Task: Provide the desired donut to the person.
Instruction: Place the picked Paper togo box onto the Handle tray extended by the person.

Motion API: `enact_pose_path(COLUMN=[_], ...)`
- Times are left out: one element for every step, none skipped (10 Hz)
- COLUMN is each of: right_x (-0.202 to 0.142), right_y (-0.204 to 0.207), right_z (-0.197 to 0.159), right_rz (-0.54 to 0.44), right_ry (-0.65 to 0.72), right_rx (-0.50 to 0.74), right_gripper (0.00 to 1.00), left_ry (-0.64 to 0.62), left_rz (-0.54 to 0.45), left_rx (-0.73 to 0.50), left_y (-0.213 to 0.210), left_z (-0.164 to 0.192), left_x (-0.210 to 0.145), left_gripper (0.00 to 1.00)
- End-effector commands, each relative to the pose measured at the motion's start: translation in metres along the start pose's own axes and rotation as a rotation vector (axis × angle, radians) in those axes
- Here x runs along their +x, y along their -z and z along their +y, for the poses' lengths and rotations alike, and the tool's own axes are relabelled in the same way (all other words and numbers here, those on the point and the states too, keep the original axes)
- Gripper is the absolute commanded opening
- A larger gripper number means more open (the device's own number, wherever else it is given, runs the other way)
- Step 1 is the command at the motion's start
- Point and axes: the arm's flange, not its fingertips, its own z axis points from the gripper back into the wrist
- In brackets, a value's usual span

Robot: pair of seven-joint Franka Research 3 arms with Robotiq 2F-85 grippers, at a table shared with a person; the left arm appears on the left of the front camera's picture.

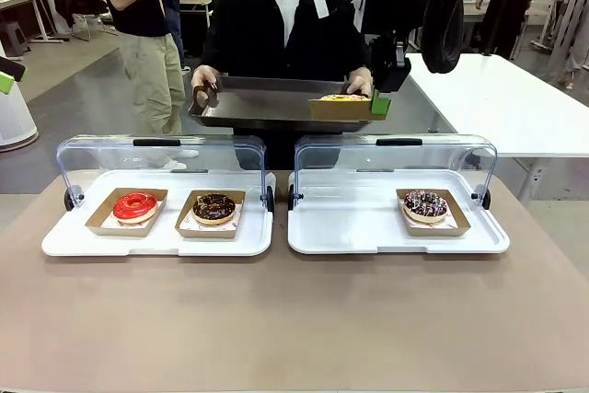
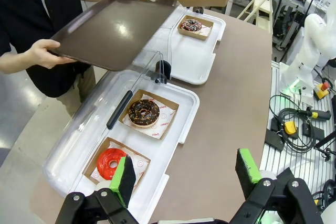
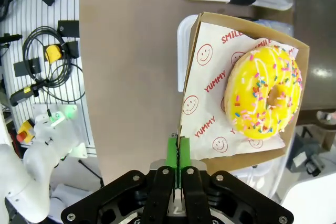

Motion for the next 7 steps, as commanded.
enact_pose_path(right_x=[-0.0027, -0.0027, -0.0027, -0.0027, -0.0027, -0.0027, -0.0027], right_y=[0.0035, 0.0035, 0.0035, 0.0035, 0.0035, 0.0035, 0.0035], right_z=[0.0039, 0.0039, 0.0039, 0.0039, 0.0039, 0.0039, 0.0039], right_rz=[0.002, 0.002, 0.002, 0.002, 0.002, 0.002, 0.002], right_ry=[0.011, 0.011, 0.011, 0.011, 0.011, 0.011, 0.011], right_rx=[0.002, 0.002, 0.002, 0.002, 0.002, 0.002, 0.002], right_gripper=[0.0, 0.0, 0.0, 0.0, 0.0, 0.0, 0.0], left_ry=[0.002, 0.002, 0.002, 0.002, 0.002, 0.002, 0.002], left_rz=[-0.019, -0.019, -0.019, -0.019, -0.019, -0.019, -0.019], left_rx=[-0.006, -0.006, -0.006, -0.006, -0.006, -0.006, -0.006], left_y=[0.0001, 0.0001, 0.0001, 0.0001, 0.0001, 0.0001, 0.0001], left_z=[-0.0013, -0.0013, -0.0013, -0.0013, -0.0013, -0.0013, -0.0013], left_x=[0.0011, 0.0011, 0.0011, 0.0011, 0.0011, 0.0011, 0.0011], left_gripper=[1.0, 1.0, 1.0, 1.0, 1.0, 1.0, 1.0])
